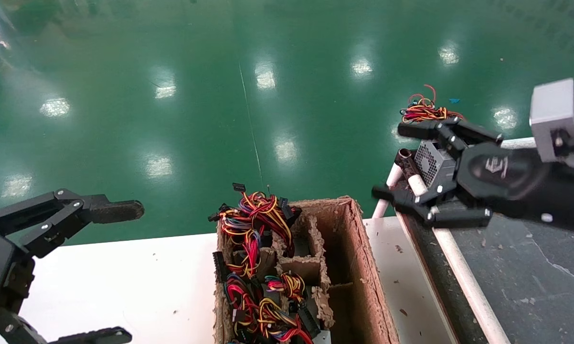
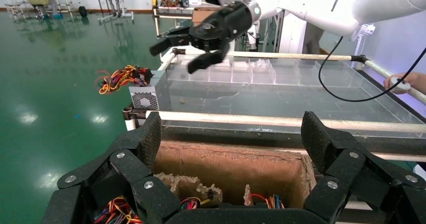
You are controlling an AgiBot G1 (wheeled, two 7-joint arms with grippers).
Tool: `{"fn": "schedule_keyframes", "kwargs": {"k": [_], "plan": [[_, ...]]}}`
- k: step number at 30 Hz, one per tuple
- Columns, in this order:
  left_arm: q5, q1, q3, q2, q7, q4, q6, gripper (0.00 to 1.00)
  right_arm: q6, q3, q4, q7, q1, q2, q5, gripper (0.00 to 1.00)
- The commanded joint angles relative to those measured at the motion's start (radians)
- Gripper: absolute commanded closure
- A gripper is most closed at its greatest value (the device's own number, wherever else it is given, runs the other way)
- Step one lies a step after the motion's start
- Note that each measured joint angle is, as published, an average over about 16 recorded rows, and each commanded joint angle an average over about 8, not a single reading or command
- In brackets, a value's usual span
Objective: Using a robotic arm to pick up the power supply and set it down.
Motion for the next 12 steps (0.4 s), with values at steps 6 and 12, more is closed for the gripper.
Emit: {"fn": "schedule_keyframes", "kwargs": {"k": [6, 12], "plan": [[0.0, 0.0, 0.001, 0.0, 0.0, 0.0, 0.0, 0.0, -0.045, 0.012, 0.078, 0.014, -0.068, 0.017, 0.074, 0.0], [-0.001, 0.0, 0.001, 0.0, 0.001, 0.0, 0.0, 0.0, -0.074, 0.02, 0.128, 0.023, -0.112, 0.027, 0.121, 0.0]]}}
